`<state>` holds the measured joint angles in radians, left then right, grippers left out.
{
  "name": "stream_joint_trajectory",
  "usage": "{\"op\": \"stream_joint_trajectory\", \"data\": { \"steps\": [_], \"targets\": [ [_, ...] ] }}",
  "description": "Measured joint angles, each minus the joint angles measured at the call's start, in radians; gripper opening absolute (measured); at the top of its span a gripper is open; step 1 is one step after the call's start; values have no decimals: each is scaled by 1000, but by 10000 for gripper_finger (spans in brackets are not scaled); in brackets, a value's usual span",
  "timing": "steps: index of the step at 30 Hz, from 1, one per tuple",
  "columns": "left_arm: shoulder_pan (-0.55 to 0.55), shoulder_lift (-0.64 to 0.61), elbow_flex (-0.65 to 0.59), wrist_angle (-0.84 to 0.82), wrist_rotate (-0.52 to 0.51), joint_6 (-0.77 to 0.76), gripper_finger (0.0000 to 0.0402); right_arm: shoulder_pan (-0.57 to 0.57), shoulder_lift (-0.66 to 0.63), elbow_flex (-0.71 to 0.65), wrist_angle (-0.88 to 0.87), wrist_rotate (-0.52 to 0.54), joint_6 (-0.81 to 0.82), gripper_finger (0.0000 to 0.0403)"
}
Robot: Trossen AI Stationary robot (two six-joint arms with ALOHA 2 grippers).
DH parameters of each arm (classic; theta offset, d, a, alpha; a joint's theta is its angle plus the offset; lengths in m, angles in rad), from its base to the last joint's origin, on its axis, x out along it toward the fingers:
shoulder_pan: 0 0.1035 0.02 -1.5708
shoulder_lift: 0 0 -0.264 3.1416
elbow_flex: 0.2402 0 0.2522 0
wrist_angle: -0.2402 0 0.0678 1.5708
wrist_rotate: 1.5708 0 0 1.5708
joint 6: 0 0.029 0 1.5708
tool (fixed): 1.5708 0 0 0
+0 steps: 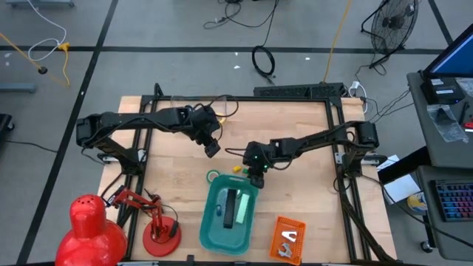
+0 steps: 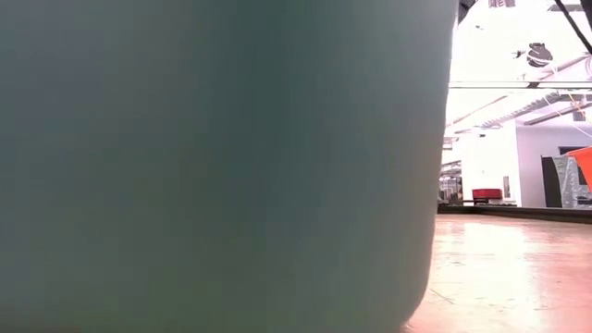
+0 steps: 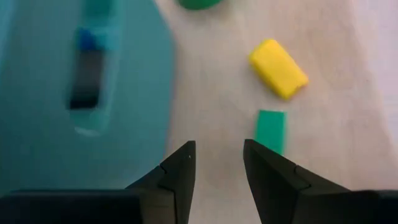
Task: Pick and place Stapler, Stapler remover, tape
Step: Put the green stapler into the green bin
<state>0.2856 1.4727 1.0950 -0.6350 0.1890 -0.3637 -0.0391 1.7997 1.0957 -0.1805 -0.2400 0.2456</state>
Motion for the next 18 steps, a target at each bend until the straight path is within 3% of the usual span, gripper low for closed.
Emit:
{"op": "stream_joint_trajectory", "data": {
  "steps": [3,18],
  "targets": [
    [0,0,0,1,-1,5,182,2,0,0,11,56,0,128],
    [0,0,0,2,21,-2,182,0,0,-74,64,96,-4,128]
  ]
}}
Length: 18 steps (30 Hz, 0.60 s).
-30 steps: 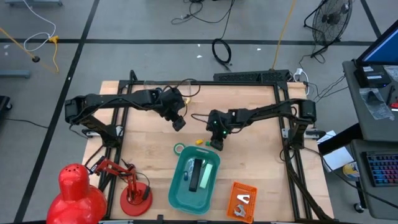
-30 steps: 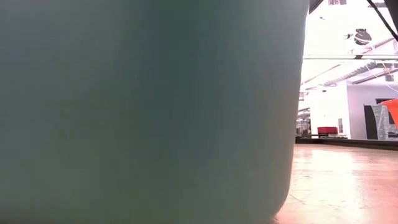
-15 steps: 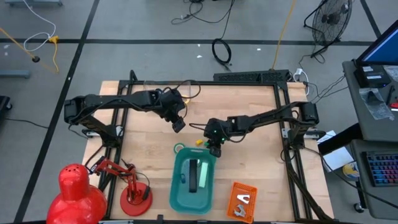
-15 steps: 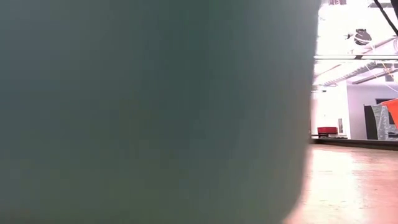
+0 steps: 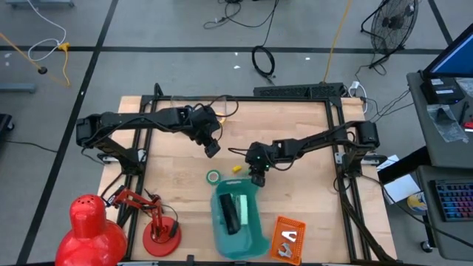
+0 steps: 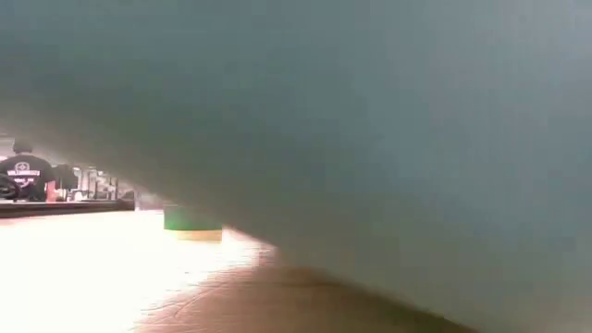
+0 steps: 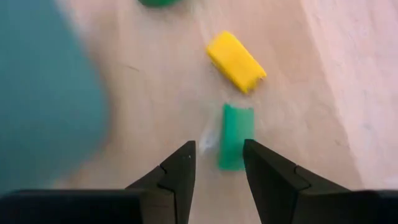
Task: Pick and place Stapler, Stapler remover, tape
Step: Put the green stapler into the green bin, then adjust the green bin
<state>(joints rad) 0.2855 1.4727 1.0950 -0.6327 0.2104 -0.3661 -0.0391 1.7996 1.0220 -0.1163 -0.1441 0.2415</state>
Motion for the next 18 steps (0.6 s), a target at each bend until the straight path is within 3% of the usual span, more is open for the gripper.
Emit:
{"op": "stream_joint_trajectory", "data": {
  "steps": [18],
  "targets": [
    [0,0,0,6,3,-31,181,0,-6,-4,-9,12,5,128]
  ]
}}
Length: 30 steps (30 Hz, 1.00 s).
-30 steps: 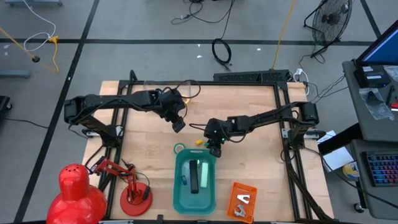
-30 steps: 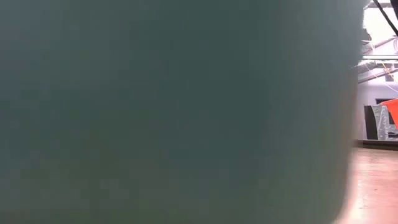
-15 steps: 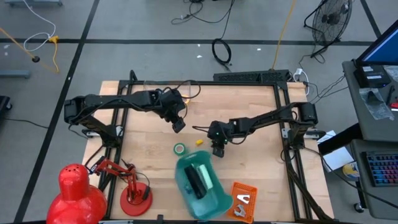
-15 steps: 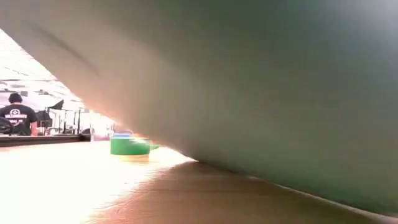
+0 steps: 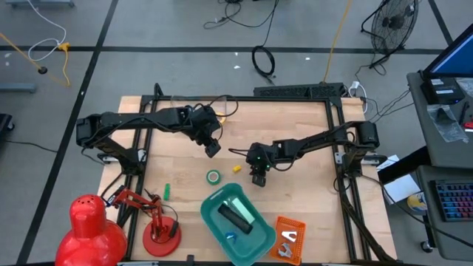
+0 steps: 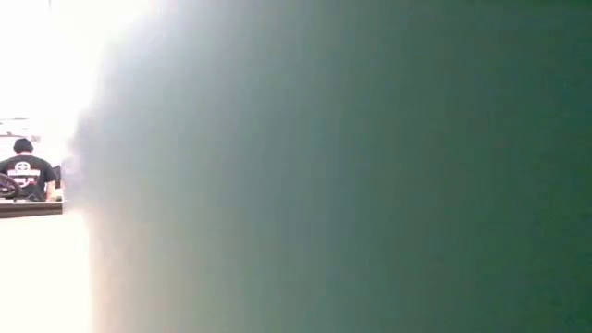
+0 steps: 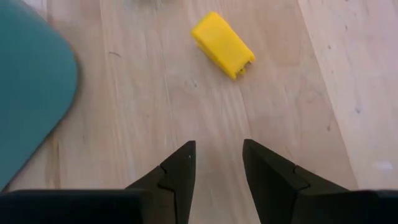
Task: Pick and place Stapler, Stapler remover, tape
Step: Adjust the green bin
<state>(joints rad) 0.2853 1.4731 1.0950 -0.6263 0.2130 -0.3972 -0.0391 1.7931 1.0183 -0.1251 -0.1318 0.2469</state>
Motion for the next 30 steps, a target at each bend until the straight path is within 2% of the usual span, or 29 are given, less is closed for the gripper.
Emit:
{"op": "stream_joint_trajectory", "data": {
  "steps": [8,24,30],
  "targets": [
    [-31,0,0,-63,-9,18,182,0,0,0,2,-2,2,128],
    [-91,0,0,-62,-30,-34,182,-1,-1,1,56,-5,-7,128],
    [-112,0,0,-61,-35,-55,182,-21,-1,5,100,-64,-53,128]
  ]
}}
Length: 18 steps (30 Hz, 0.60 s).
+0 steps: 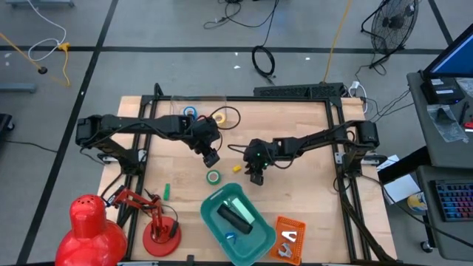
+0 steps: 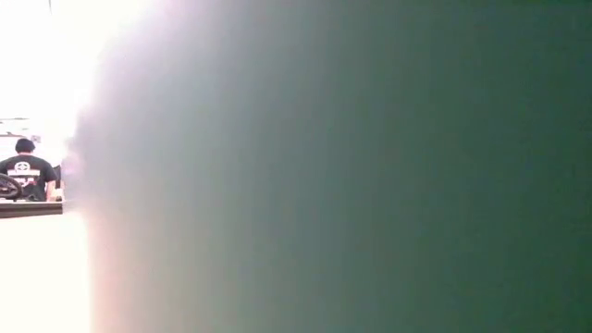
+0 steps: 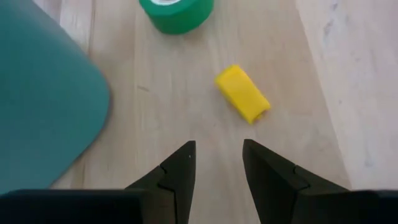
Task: Pick and place Stapler, Stapler remover, tape
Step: Adjust the green bin
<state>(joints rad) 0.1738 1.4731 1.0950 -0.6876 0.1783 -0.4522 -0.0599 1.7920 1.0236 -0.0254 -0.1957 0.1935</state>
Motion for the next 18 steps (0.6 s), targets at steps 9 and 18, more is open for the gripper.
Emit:
{"op": "stream_joint_trajectory", "data": {
  "steps": [9,18],
  "targets": [
    [-33,0,0,-2,116,-60,181,-28,0,14,-9,-43,44,128],
    [-143,-15,0,-21,176,-190,97,-39,-33,13,-30,-119,77,128]
  ]
}}
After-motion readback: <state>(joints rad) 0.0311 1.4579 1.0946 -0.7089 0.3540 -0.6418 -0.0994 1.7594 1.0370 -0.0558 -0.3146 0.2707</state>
